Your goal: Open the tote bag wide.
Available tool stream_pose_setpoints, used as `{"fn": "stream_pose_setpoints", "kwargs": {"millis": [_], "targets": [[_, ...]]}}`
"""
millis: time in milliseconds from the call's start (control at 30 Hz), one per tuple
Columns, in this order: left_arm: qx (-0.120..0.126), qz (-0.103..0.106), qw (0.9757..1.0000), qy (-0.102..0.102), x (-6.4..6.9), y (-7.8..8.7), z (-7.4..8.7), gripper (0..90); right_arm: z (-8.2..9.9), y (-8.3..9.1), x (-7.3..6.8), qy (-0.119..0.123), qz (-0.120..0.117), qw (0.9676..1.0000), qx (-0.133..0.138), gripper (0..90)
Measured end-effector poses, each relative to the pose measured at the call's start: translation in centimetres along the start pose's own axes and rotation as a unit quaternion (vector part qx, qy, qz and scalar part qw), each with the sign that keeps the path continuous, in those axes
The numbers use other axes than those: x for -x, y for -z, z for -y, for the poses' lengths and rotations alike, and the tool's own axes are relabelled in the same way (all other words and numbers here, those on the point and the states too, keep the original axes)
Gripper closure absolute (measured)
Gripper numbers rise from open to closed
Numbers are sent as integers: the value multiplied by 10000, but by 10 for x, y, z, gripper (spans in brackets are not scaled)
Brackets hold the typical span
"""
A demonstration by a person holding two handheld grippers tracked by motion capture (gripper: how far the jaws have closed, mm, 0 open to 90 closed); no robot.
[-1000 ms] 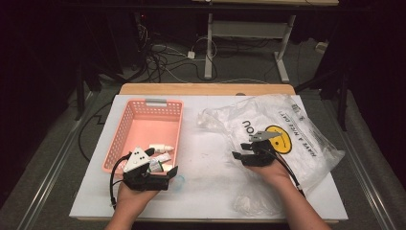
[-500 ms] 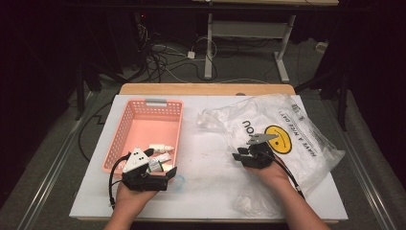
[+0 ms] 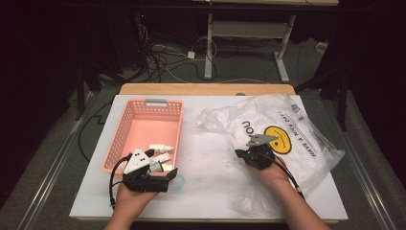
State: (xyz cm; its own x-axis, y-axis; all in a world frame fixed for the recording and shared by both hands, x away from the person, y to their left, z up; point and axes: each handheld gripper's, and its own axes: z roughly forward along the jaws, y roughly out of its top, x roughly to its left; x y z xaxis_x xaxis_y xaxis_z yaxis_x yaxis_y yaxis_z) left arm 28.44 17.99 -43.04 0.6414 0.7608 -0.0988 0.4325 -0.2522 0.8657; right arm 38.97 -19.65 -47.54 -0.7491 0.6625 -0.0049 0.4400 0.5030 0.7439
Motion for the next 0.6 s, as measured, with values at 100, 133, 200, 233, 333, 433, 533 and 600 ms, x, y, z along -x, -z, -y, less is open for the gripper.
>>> {"fn": "stream_pose_setpoints", "kwargs": {"millis": [100,133,200,233,333,433,533,600], "targets": [[-7,5,10000,-10,0,0,0,0,-1,5,1,-79,-42,9999,125,900],[-9,8,10000,-11,0,0,0,0,-2,6,2,-108,-44,9998,165,900],[-5,6,10000,-10,1,0,0,0,-3,9,3,-124,-25,9996,246,900],[1,5,10000,-7,1,0,0,0,-3,11,3,-140,-12,9995,283,900],[12,4,10000,11,1,0,0,0,-3,16,6,-190,-1,9990,397,900],[9,3,10000,9,1,0,0,0,-2,18,7,-210,0,9988,446,900],[14,4,10000,7,2,0,-1,0,2,13,7,-190,-1,9993,307,900],[24,3,10000,-13,3,1,-1,0,5,8,7,-188,6,9996,188,900]]}}
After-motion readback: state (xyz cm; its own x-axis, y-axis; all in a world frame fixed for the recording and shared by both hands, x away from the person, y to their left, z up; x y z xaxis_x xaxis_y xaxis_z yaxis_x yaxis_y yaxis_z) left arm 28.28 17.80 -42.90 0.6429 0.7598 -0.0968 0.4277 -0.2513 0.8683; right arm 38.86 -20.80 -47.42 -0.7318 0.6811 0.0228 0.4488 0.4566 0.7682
